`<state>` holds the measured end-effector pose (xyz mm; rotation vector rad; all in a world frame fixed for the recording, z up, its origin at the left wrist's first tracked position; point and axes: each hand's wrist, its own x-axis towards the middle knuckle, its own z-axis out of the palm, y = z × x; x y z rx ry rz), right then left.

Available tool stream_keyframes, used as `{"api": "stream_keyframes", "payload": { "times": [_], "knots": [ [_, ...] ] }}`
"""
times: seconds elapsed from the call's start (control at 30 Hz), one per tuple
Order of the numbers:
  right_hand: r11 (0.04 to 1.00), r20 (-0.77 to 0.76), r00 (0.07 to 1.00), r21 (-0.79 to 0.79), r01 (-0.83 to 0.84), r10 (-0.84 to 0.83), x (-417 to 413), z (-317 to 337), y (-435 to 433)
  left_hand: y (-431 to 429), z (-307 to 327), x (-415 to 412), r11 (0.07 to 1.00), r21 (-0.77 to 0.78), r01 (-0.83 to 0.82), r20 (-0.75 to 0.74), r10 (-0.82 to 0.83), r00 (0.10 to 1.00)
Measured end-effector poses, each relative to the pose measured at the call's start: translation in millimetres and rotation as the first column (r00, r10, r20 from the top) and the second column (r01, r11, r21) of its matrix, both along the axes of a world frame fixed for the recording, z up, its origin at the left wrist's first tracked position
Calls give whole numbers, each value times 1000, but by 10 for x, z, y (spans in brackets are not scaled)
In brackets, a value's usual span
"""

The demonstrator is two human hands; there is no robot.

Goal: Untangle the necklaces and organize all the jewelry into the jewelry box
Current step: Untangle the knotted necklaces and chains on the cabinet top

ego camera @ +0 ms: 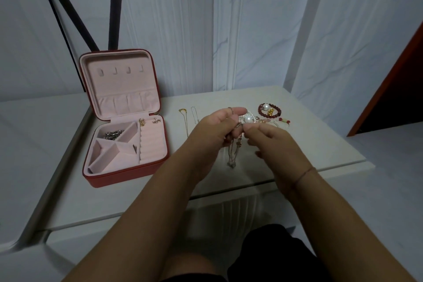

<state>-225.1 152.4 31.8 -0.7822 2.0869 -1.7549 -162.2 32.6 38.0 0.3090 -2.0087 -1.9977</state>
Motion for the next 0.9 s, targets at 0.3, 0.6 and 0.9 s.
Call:
{"api": "stream_keyframes", "payload": {
  "times": [0.3,0.6,0.9],
  "knots": [
    [990,-22,999,-132,-49,47,4,-67,-2,103,-137,-8,986,44,-164,-63,166,984],
    [988,21,997,-138,-72,76,-34,-132,19,73,-196,-45,973,139,-186,-1,188,982],
    [999,-253,967,0,36,-35,-103,-199,-12,91,-217,-67,985,30,-170,1,170,985]
  ]
}}
